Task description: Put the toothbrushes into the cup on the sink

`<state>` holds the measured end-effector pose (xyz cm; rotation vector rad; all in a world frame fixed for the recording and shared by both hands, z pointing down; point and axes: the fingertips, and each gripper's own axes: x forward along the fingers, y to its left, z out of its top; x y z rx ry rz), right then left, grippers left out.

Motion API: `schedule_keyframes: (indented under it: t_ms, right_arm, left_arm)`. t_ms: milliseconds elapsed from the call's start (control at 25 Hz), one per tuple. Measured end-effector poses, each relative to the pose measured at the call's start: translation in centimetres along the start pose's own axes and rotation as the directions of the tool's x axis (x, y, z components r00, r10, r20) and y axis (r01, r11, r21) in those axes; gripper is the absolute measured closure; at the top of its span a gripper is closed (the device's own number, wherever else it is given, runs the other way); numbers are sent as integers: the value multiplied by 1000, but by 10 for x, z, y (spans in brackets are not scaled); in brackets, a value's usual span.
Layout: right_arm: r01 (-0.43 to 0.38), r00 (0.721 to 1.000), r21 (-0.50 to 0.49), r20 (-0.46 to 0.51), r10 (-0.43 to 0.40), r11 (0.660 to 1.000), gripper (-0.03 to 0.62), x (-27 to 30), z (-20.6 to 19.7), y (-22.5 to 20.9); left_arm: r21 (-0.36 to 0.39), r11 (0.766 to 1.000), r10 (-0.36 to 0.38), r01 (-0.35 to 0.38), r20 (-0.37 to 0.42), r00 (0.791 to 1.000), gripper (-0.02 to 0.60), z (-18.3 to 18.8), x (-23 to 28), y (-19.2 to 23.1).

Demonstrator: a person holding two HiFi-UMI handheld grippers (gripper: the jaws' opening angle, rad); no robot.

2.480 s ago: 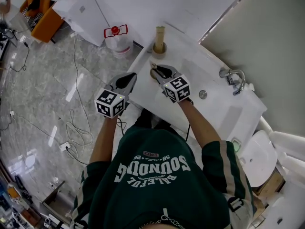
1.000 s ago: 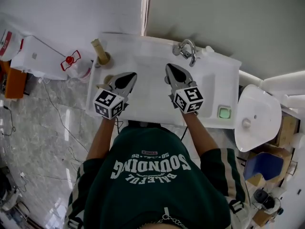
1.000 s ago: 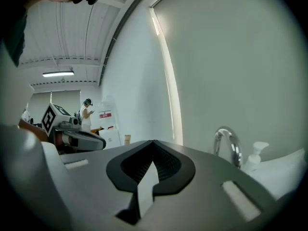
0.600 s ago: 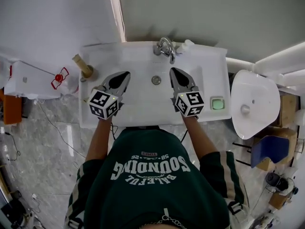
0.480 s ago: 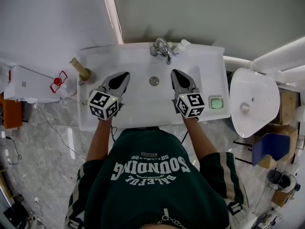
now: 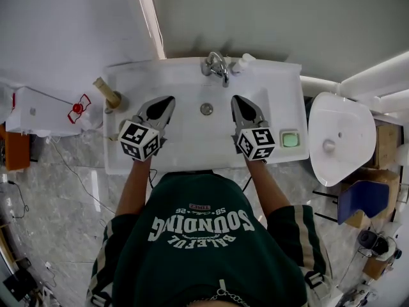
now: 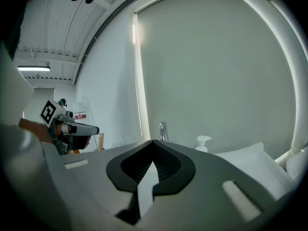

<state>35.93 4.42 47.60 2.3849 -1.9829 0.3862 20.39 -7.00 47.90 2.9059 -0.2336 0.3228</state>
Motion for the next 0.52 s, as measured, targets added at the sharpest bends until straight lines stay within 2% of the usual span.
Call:
schedule_keyframes:
  t_ms: [520]
  right_arm:
    - [-25,1000,-4,-5,25,1000,591,11,-2,18]
  left_arm:
    - [-16,1000,5,-5,-7,1000,529,-8,-9,5]
